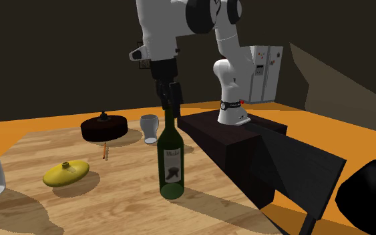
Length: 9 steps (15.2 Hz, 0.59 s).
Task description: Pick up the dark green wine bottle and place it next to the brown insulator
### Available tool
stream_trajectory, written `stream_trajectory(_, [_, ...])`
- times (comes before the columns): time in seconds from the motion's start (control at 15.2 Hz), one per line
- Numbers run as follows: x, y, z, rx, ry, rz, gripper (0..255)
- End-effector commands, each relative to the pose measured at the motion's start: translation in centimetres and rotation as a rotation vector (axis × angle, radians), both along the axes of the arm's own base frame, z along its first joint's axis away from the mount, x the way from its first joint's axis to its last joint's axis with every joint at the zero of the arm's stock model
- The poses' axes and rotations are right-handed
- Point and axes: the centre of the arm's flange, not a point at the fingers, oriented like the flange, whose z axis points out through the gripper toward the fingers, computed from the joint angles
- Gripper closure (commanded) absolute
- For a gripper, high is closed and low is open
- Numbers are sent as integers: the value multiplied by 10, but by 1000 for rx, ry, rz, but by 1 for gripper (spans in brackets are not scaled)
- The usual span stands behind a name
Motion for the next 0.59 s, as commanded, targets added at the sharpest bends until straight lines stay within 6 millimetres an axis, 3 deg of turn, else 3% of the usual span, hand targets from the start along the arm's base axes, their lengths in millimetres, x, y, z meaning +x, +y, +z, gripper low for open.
stream_trajectory(0.0, [-2,-1,-8,0,0,0,0])
stream_trajectory(0.46, [-2,-1,-8,0,0,0,0])
stream_trajectory(0.53, [-2,-1,-8,0,0,0,255])
